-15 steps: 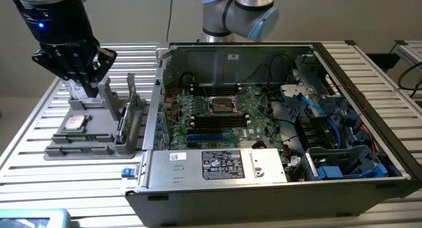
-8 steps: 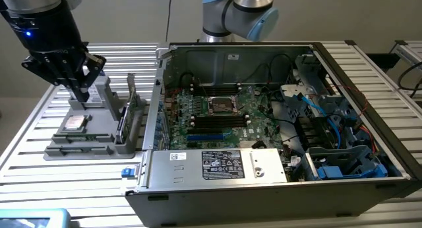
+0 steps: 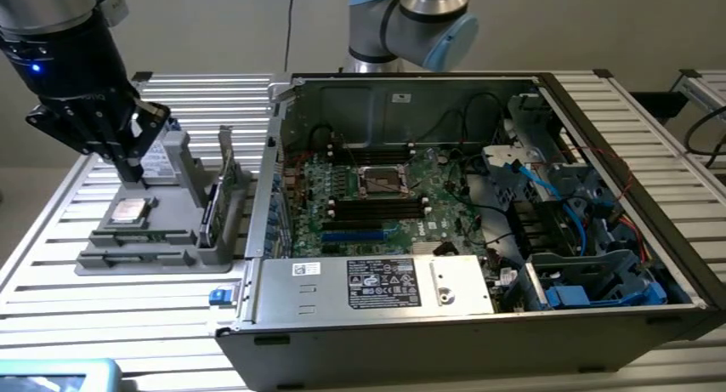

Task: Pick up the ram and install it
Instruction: 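Reach for the ram, then pick up the ram and move it above insertion slot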

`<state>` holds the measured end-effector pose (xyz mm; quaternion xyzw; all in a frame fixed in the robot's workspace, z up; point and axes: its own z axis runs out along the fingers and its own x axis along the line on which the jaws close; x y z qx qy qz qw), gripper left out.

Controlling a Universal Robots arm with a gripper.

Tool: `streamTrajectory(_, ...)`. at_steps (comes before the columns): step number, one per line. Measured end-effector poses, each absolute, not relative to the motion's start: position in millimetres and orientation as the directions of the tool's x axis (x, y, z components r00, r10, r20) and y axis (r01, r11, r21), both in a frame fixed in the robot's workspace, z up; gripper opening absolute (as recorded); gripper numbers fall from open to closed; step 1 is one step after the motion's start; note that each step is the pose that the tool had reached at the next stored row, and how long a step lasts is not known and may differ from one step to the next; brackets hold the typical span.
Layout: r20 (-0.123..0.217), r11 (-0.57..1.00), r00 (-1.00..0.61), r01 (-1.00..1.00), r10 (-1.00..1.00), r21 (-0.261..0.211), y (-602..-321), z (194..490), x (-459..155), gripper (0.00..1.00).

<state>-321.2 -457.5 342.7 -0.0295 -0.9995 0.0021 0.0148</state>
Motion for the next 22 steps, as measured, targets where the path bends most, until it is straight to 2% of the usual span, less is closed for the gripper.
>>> streamTrajectory(14,0.029,0.999,-0.999,0.038,0.038,-0.012,-443.0,334.2,-334.1,0.11)
streamTrajectory(22,0.029,0.995,-0.995,-0.100,-0.100,-0.014,-442.9,332.2,-334.2,0.11)
